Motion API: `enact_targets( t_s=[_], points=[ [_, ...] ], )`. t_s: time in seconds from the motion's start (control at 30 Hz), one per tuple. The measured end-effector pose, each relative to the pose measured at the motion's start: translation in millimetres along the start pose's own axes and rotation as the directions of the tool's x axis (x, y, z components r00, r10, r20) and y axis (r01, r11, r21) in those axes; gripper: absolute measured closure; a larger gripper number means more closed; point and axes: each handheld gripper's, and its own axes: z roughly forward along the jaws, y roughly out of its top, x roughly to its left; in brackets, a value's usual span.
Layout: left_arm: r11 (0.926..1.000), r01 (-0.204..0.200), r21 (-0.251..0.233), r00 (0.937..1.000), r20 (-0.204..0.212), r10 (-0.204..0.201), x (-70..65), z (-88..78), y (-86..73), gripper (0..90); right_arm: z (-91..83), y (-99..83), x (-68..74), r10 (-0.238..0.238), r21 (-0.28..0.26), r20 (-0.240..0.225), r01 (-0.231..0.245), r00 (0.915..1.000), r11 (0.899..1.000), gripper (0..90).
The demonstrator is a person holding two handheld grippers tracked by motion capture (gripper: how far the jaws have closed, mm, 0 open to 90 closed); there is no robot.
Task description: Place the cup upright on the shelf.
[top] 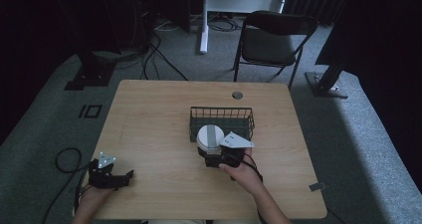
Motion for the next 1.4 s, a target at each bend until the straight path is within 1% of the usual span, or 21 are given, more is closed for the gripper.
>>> enact_targets(
  t_s=[0.1, 0.43, 0.63, 0.67, 0.7, 0.73, 0.83, 0.87, 0.93, 1.03, 1.07, 1.1, 1.13, 1.17, 1.2, 1.23, 1.27, 1.3, 1.33, 1.37, 1.4],
  points=[
    [1.0, 0.0, 0.0, 1.0, 0.0, 0.0, 0.0, 0.0, 0.0, 0.1, -1.0, 4.8, -0.6, -0.008, -0.006, 0.003, 0.008, 1.0, 1.0, 18.0],
    [1.0, 0.001, -0.002, 1.0, 0.0, -0.001, 0.0, 0.1, 0.0, 0.1, -3.9, 21.6, -7.0, 0.0, -0.038, 0.021, 0.001, 0.9998, 0.999, 18.0],
    [1.0, 0.0, -0.001, 1.0, 0.0, 0.0, 0.1, 0.1, 0.0, 0.1, -3.4, 35.4, -16.5, 0.019, -0.062, 0.069, -0.015, 0.9974, 0.998, 18.1],
    [1.0, 0.0, -0.001, 1.0, -0.001, 0.0, 0.0, 0.1, 0.0, 0.1, -2.5, 39.3, -20.3, 0.026, -0.069, 0.09, -0.02, 0.9956, 0.997, 18.0],
    [1.0, 0.0, -0.001, 1.0, -0.001, 0.0, 0.0, 0.1, 0.0, 0.1, -2.5, 39.3, -20.3, 0.026, -0.069, 0.09, -0.02, 0.9956, 0.997, 18.0],
    [1.0, 0.0, -0.001, 1.0, 0.0, 0.0, 0.0, 0.1, 0.0, 0.1, -1.4, 42.9, -23.6, 0.023, -0.074, 0.114, -0.014, 0.9932, 0.997, 18.0],
    [1.0, -0.001, -0.001, 1.0, 0.0, 0.001, 0.1, 0.0, 0.0, 0.1, -0.2, 46.2, -26.3, 0.019, -0.075, 0.132, -0.009, 0.9911, 0.997, 18.0],
    [1.0, -0.002, 0.001, 1.0, 0.0, 0.002, 0.2, -0.1, 0.0, 0.1, 0.9, 49.4, -29.0, 0.018, -0.081, 0.155, -0.006, 0.9878, 0.997, 18.0],
    [1.0, -0.002, 0.001, 1.0, 0.0, 0.002, 0.2, -0.1, 0.0, 0.2, 1.6, 51.0, -30.5, 0.016, -0.079, 0.164, -0.003, 0.9864, 0.997, 18.0],
    [1.0, -0.002, 0.0, 1.0, 0.0, 0.002, 0.1, 0.0, 0.0, 0.1, 4.1, 55.6, -36.0, 0.032, -0.09, 0.205, -0.014, 0.9783, 0.996, 18.0],
    [1.0, -0.001, 0.0, 1.0, 0.0, 0.001, 0.1, 0.0, 0.0, 0.1, 5.7, 58.6, -40.2, 0.043, -0.095, 0.231, -0.022, 0.972, 0.995, 18.0],
    [1.0, -0.001, 0.0, 1.0, 0.0, 0.001, 0.1, 0.0, 0.0, 0.2, 5.7, 58.6, -40.2, 0.043, -0.095, 0.231, -0.022, 0.972, 0.995, 18.0],
    [1.0, 0.001, -0.001, 1.0, 0.0, -0.001, -0.1, 0.1, 0.0, 0.1, 7.1, 61.7, -44.1, 0.057, -0.092, 0.252, -0.035, 0.9661, 0.995, 18.0],
    [1.0, 0.001, -0.001, 1.0, 0.0, -0.001, -0.1, 0.1, 0.0, 0.1, 7.1, 61.7, -44.1, 0.057, -0.092, 0.252, -0.035, 0.9661, 0.995, 18.0],
    [1.0, 0.0, 0.0, 1.0, 0.0, 0.0, 0.0, 0.0, 0.0, 0.1, 8.9, 64.8, -48.2, 0.068, -0.099, 0.282, -0.042, 0.957, 0.994, 18.0],
    [1.0, 0.0, 0.0, 1.0, 0.0, 0.0, 0.0, 0.0, 0.0, 0.1, 8.9, 64.8, -48.2, 0.068, -0.099, 0.282, -0.042, 0.957, 0.994, 18.0],
    [1.0, -0.001, 0.0, 1.0, 0.0, 0.001, 0.1, 0.0, 0.0, 0.1, 10.6, 67.8, -52.6, 0.077, -0.1, 0.307, -0.048, 0.9486, 0.994, 18.1],
    [1.0, -0.001, 0.0, 1.0, 0.0, 0.001, 0.1, 0.0, 0.0, 0.1, 10.6, 67.8, -52.6, 0.077, -0.1, 0.307, -0.048, 0.9486, 0.994, 18.1],
    [1.0, -0.001, 0.0, 1.0, 0.0, 0.001, 0.1, 0.0, 0.0, 0.1, 13.2, 69.8, -56.3, 0.082, -0.096, 0.332, -0.053, 0.9398, 0.994, 18.0],
    [1.0, -0.001, 0.0, 1.0, 0.0, 0.001, 0.1, 0.0, 0.0, 0.1, 13.2, 69.8, -56.3, 0.082, -0.096, 0.332, -0.053, 0.9398, 0.994, 18.0],
    [1.0, 0.0, -0.001, 1.0, 0.0, 0.0, 0.0, 0.0, 0.0, 0.1, 16.3, 70.2, -60.0, 0.103, -0.095, 0.353, -0.074, 0.93, 0.993, 18.0]
  ],
)
